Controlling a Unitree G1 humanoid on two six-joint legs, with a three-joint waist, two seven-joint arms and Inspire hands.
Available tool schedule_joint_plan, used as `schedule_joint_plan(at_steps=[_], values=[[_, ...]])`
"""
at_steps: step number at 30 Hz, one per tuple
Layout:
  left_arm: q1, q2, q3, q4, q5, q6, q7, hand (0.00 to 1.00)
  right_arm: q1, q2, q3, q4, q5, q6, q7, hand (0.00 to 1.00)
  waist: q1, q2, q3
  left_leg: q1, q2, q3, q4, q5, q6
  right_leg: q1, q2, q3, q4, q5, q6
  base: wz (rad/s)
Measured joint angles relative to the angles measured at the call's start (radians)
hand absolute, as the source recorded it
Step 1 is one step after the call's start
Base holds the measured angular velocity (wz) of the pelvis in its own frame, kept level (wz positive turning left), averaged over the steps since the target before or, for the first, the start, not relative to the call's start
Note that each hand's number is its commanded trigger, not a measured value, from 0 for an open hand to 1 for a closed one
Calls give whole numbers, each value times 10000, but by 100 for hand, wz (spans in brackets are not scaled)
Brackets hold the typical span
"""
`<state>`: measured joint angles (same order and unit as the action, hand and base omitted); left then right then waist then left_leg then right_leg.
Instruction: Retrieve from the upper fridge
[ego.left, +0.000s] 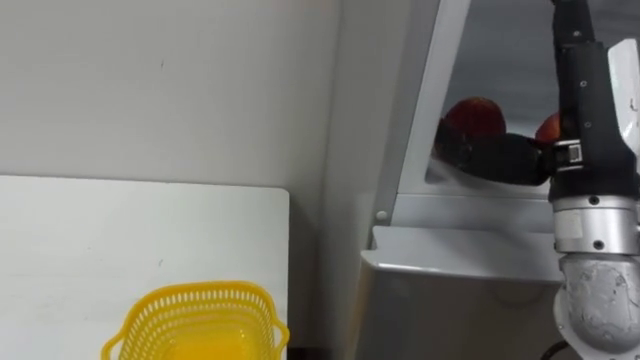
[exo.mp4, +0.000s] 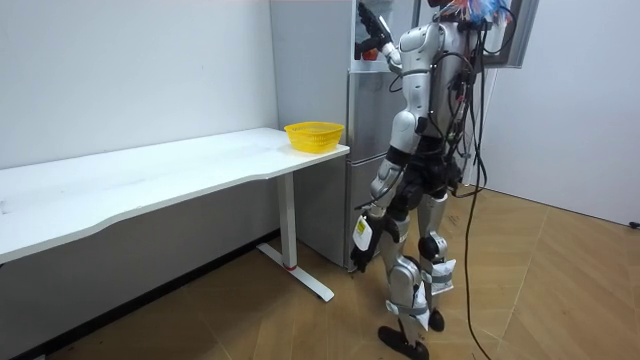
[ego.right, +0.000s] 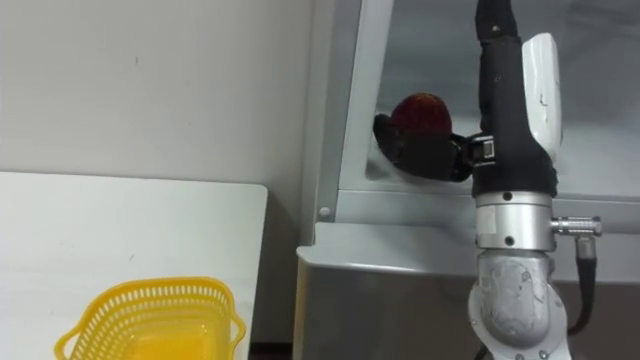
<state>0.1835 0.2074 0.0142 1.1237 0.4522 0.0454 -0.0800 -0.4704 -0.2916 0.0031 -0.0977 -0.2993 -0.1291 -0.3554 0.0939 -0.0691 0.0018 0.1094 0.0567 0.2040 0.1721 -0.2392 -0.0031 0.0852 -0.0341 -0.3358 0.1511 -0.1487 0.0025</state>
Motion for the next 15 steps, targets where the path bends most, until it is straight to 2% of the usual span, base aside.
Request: schedule_joint_plan(at_steps=[5, 7, 12, 15], values=[[-51, 5, 104, 0, -24, 0, 23, 0, -1, -197, 62, 116, 22, 48, 107, 0, 99, -11, -3, 3, 3, -39, -1, 1, 0, 1, 6, -71, 1, 0, 0, 0], [-107, 5, 191, 0, -20, 0, 9, 0, -17, -368, 60, 116, 18, 213, 238, 0, 191, -33, -8, -10, 4, -75, -1, 1, 0, 1, 5, -91, 1, 0, 0, 4], [-160, 11, 223, 1, -63, 2, -18, 0, -26, -569, 48, 116, 41, 288, 449, 0, 222, -87, -15, -29, 5, -129, -1, 2, -1, 5, -1, -91, 2, 0, 0, 3], [-158, 12, 229, 1, -60, 5, -31, 0, -59, -592, 48, 118, 64, 430, 528, 0, 236, -134, -14, -27, 8, -129, 1, 3, -3, 11, -2, -87, 2, 0, 0, 0]])
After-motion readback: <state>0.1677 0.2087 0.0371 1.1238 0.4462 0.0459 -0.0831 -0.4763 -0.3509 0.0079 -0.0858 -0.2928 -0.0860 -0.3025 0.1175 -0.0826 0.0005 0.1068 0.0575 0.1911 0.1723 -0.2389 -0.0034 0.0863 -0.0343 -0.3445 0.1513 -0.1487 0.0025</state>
